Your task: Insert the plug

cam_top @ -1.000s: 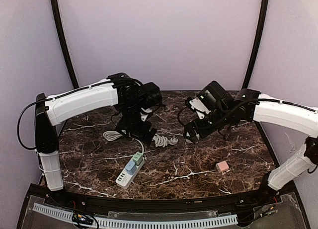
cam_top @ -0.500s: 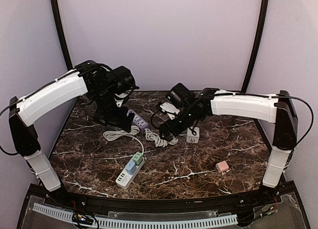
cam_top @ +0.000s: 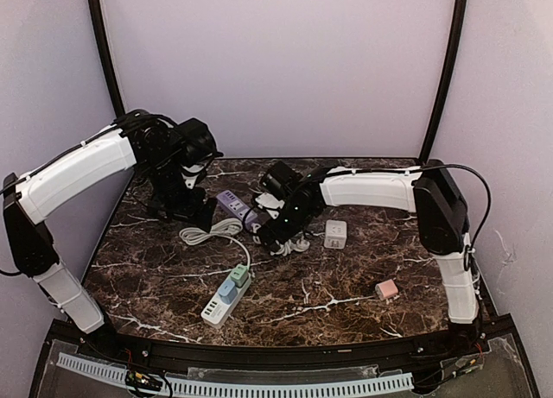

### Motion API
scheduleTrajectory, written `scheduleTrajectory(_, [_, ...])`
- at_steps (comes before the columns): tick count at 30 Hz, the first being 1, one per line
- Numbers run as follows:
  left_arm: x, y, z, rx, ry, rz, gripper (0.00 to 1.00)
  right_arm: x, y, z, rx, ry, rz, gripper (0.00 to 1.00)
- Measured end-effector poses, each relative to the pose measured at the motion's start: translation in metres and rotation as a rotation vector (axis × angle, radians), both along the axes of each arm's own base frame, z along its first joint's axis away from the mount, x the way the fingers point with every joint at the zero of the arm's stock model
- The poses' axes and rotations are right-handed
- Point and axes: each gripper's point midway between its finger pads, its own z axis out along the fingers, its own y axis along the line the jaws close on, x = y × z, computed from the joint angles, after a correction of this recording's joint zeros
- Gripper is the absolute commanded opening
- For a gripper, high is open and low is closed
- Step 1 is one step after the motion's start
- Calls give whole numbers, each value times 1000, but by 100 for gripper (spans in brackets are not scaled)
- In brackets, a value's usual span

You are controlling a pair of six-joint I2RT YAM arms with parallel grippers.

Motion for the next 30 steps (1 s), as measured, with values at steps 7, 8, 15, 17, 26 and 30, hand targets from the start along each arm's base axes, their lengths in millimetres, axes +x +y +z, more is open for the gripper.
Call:
scheduleTrajectory(7, [-3,12,-3,1,4,24,99,7,15,-30,-24,36,24,45])
scheduleTrajectory(8, [-4,14,-3,1,4,25,99,7,16,-33,-27,42,21,39])
scheduleTrajectory(15, [-11,26,-1,-12,-2,39,99,6,19,-30,-11,67,19,20])
scheduleTrajectory(17, [-12,28,0,-16,-5,41,99,6,19,-31,-10,71,18,20])
scheduleTrajectory(26, [-15,28,0,-26,0,40,99,-6,4,-31,-26,105,-23,19])
scheduleTrajectory(30, [-15,28,1,-30,-2,40,99,-20,-16,-27,-47,133,-58,19])
